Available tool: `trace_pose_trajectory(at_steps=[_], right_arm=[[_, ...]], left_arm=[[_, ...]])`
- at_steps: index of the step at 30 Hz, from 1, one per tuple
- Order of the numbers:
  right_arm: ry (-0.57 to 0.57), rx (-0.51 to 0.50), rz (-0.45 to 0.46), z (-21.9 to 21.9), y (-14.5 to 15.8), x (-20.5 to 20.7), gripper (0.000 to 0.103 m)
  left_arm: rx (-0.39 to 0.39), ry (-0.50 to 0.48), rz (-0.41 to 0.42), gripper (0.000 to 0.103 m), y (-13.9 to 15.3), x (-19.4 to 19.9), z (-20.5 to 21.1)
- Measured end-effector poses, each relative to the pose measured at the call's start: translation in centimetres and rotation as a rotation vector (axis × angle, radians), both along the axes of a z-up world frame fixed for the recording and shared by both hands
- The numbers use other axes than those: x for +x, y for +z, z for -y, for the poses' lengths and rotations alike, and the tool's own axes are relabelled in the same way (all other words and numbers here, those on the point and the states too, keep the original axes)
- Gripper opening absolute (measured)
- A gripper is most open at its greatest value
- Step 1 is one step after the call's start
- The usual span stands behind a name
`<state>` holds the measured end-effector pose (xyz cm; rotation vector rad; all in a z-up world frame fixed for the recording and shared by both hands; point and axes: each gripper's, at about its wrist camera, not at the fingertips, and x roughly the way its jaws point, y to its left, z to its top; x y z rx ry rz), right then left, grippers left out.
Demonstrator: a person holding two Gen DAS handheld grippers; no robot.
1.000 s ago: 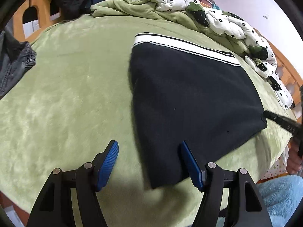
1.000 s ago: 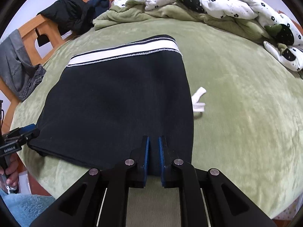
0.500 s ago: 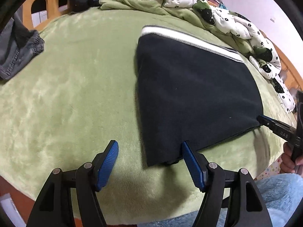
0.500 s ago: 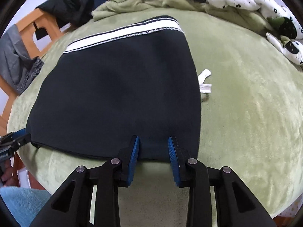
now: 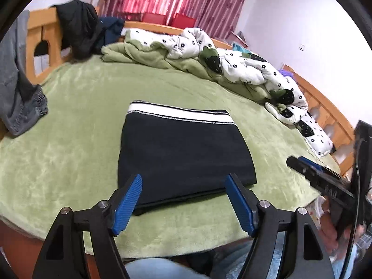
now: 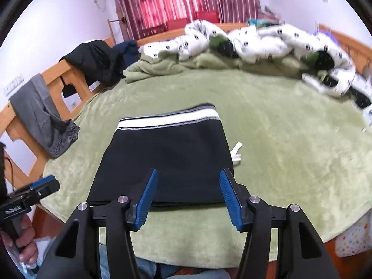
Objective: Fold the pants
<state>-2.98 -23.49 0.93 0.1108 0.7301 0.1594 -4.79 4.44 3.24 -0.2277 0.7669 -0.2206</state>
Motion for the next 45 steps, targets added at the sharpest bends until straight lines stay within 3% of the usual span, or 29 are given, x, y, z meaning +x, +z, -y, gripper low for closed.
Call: trace_pose_trajectory(at_steps=[4,5,7,11,13,18,26,45], right_arm=[[0.012,-0.031,-0.024,-1.8,0.3,-1.5,0.056],[0.022,-0.018,-0.028,-2.0,0.0,-1.8,0.060],[0.022,-0.008,-0.013,-2.2,-0.6,-2.7,0.080],[-0.013,-0.032,0.020,-2.0,-1.1,-3.6,0.082],[-0.030,-0.004,0.038,-1.5,-1.0,-3.9,0.090],[-0.041,0.085,0.003,-0.7,-1.7,-3.6,0.090],[-0.026,-0.029,0.032,-2.7,-1.5,-4.3,0.090],[-0.026,-0.040,0.023,-3.0,-1.8,-4.2,0.090]], left_arm=[[0.040,0.025,-0.011,0.073,-1.1,-0.8,0.6],[0.062,0.031,-0.009,0.073,-1.1,-1.1,0.7],[0.073,0.030,-0.001,0.073,-0.9,-1.6,0.6],[0.072,0.071,-0.030,0.073,-1.4,-1.9,0.2],[0.047,0.076,-0.020,0.073,-1.4,-2.1,0.0],[0.060,0.086,-0.029,0.073,-1.6,-2.1,0.2],[0.055,0.106,-0.020,0.073,-1.6,-2.3,-0.2],[0.064,0.123,-0.016,0.073,-1.7,-2.7,-0.6]])
